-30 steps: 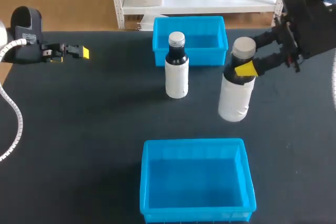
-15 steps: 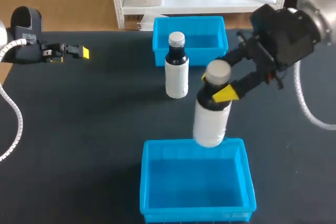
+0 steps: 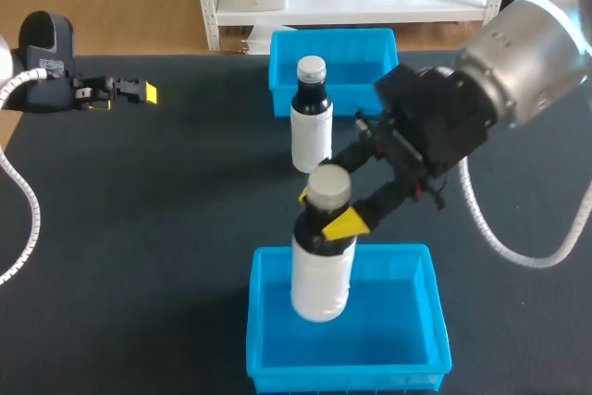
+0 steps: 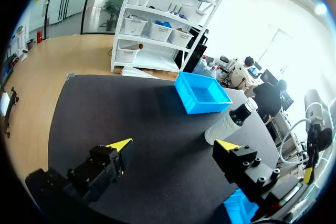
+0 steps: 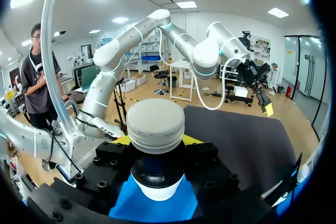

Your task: Pick up the bottle, and place it in the far bin if it is heavy, or in the near bin if it is light.

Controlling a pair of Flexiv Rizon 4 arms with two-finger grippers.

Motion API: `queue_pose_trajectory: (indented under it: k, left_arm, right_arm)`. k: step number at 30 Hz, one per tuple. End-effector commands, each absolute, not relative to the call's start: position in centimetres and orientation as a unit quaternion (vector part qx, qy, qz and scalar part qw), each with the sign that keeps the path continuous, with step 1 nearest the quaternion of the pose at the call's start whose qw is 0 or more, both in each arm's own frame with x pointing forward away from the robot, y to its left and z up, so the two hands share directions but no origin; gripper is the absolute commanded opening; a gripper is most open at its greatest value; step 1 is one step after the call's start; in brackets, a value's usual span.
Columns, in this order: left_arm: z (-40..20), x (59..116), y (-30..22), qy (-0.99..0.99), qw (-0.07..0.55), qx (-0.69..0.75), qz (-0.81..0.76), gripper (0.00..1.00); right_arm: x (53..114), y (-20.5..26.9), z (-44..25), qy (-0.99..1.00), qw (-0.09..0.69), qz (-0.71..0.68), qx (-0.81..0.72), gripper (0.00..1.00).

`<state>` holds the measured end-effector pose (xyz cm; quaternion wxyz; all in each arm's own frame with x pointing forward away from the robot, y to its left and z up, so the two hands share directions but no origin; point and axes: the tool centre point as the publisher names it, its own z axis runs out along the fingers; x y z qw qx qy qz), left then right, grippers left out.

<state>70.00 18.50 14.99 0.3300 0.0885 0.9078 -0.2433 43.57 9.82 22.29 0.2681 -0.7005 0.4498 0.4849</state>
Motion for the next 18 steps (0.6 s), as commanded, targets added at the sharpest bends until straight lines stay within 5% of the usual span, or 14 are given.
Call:
queue_pose_trajectory:
  k: [1,18]
  left_arm:
    - [15.0,70.0,18.5,0.908,0.33,0.088,-0.243,1.0]
    - [15.0,70.0,18.5,0.908,0.33,0.088,-0.243,1.0]
  right_arm:
    - [43.9,11.4,20.8,0.439,0.261,0.496,-0.702,0.0]
    - [44.3,12.2,16.1,0.426,0.238,0.495,-0.719,0.0]
